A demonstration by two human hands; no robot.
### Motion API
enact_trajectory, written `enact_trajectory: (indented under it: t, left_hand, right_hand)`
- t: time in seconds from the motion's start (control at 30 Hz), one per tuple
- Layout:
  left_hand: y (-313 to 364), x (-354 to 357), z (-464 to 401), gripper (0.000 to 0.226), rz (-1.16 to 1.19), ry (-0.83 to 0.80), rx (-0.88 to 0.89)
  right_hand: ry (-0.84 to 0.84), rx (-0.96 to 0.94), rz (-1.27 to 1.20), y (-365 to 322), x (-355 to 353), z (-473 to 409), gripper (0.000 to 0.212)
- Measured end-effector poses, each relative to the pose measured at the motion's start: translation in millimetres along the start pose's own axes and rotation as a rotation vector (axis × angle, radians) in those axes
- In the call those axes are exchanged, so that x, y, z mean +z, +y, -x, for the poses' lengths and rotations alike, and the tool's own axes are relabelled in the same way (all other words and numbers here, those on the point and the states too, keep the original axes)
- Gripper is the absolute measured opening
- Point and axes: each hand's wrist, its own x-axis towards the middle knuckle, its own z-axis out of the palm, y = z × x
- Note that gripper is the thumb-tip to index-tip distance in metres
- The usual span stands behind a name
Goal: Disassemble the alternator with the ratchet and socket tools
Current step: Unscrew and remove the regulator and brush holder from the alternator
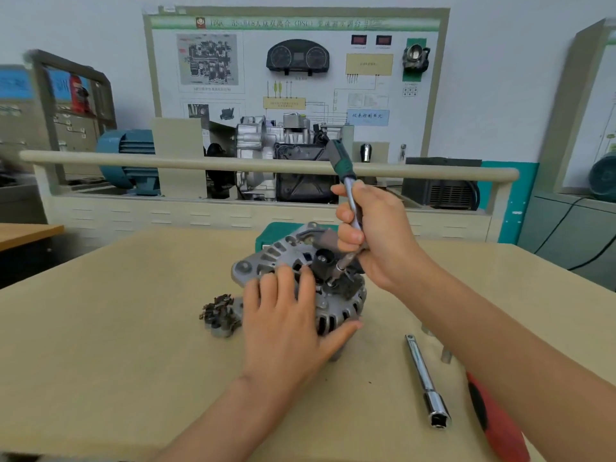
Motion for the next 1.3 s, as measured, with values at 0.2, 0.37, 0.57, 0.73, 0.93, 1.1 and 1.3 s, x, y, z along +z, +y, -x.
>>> enact_trajectory:
  t: [0.2,0.37,0.57,0.73,0.93,1.1,1.3]
  left_hand:
    - [-19.1,2.2,5.9,0.084,0.021,0.091,-0.001]
    - [-35.4,5.3,1.9,0.072,0.206,0.076,0.031]
    - [-35.1,10.6,3.0,0.07,0.248,0.141,0.085]
    - [-24.2,7.3,2.6,0.071,0.149,0.153,0.111]
    - [-5.4,1.6,-5.8,0.062,0.084,0.156,0.169]
    - [-0.6,0.3,-12.7,0.056,0.106,0.151,0.198]
    - [-4.2,-4.1,-12.2,0.059,0.142,0.112,0.202]
  right_hand:
    - [-0.062,0.028,0.048,6.3,12.5,2.7,0.03]
    - [-0.123,-0.001,0.207,20.6,19.6,10.9,0.028]
    - [-0.136,0.009,0.023,9.1,14.2,5.1,0.029]
    - [-0.105,-0.03,-0.006,2.7,8.8,0.3,0.028]
    - [-0.046,-0.061,0.066,3.2,-2.4,2.6,0.029]
    - [0.018,-0.047,0.048,-0.7,-19.5,4.2,0.029]
    - [0.012,-0.009,-0.071,1.6,-18.9,-1.3,0.03]
